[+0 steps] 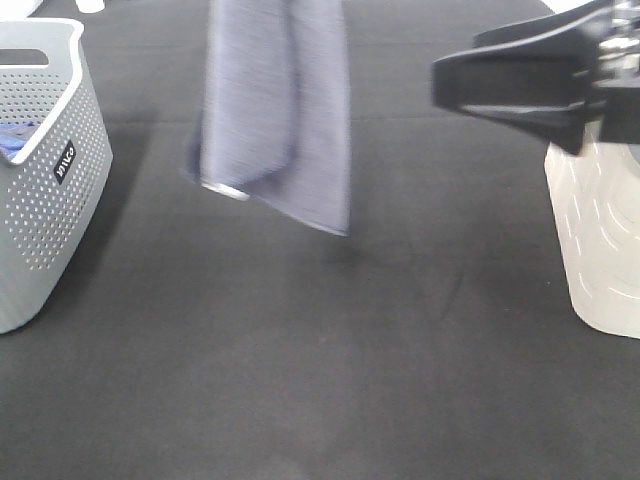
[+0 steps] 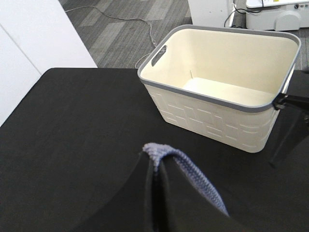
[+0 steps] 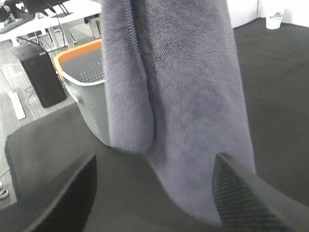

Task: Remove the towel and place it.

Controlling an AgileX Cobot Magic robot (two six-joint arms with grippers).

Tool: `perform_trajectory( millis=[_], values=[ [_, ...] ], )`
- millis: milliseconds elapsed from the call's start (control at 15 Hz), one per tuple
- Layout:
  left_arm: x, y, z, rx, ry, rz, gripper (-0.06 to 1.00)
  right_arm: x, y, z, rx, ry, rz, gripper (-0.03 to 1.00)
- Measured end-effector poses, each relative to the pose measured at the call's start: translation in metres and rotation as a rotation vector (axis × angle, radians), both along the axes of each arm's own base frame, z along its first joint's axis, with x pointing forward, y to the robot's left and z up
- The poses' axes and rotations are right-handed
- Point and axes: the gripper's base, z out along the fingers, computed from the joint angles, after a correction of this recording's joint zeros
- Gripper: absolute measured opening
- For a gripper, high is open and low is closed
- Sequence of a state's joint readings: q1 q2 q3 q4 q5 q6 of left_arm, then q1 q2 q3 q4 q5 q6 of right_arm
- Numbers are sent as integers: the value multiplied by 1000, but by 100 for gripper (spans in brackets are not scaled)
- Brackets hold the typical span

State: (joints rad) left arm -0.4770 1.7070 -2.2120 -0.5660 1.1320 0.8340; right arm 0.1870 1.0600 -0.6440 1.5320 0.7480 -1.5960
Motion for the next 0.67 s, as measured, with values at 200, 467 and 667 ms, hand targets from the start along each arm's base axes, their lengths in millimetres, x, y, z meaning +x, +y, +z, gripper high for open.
perform_trajectory(
  millis=[200, 467, 667],
  values=[
    [-3, -6, 0, 34, -57, -48, 0, 21, 7, -8, -1, 20, 26, 62],
    [1, -12, -6, 21, -53, -95, 0, 35, 17, -1, 74, -14, 130, 62],
    [12, -20, -12, -11, -57, -105, 0, 41, 21, -2, 118, 6, 191, 62]
  ],
)
